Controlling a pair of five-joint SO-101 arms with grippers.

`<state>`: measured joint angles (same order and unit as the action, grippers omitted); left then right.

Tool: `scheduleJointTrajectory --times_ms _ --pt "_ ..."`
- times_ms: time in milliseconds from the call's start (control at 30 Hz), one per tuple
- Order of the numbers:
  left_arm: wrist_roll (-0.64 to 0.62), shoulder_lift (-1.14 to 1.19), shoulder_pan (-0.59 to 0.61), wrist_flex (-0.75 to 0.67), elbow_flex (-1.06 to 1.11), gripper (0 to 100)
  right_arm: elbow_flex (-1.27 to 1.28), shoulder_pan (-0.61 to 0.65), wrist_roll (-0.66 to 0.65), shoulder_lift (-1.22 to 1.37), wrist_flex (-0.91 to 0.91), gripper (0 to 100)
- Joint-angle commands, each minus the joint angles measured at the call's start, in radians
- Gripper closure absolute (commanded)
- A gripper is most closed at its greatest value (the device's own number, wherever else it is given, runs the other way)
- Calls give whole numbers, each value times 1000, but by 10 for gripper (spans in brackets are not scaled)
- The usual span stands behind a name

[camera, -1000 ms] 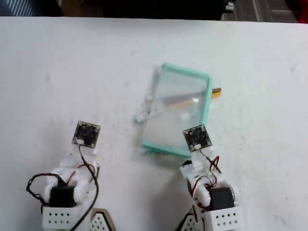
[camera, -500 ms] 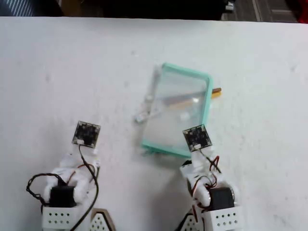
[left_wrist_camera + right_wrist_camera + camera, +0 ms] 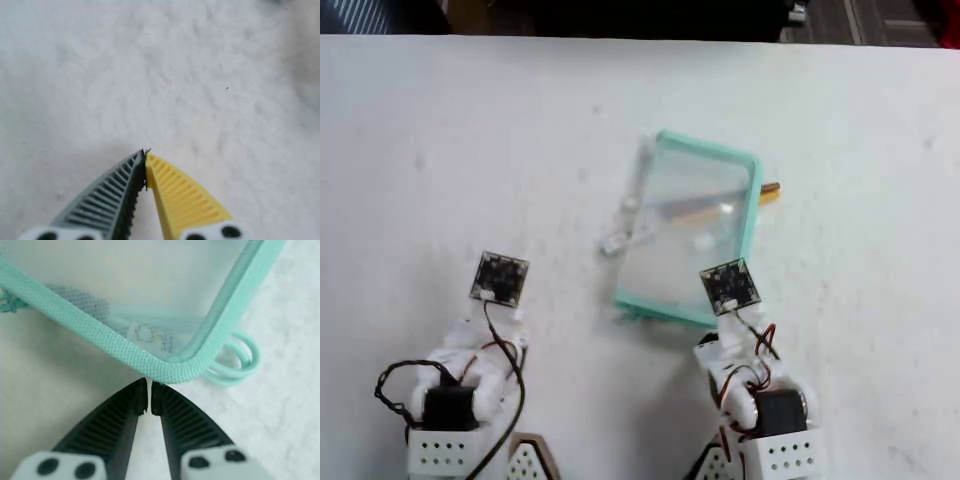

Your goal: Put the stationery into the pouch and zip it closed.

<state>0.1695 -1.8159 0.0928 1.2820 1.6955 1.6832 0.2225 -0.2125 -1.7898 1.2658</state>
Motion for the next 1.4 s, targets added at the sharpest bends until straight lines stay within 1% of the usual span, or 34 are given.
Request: scheduleJointTrajectory --times_ms 0,700,833,967,1367 --pt "-11 -12 -8 5 -2 976 8 4 2 -7 2 981" --pt "-11 -12 -13 5 -2 976 8 12 8 -8 -8 981" --pt "-11 -12 -13 5 -2 976 8 91 8 -10 -130 981" --pt "-11 -12 -13 5 -2 976 8 165 8 -10 -165 981" --pt "-11 -12 -13 5 -2 976 8 171 2 -8 -160 981"
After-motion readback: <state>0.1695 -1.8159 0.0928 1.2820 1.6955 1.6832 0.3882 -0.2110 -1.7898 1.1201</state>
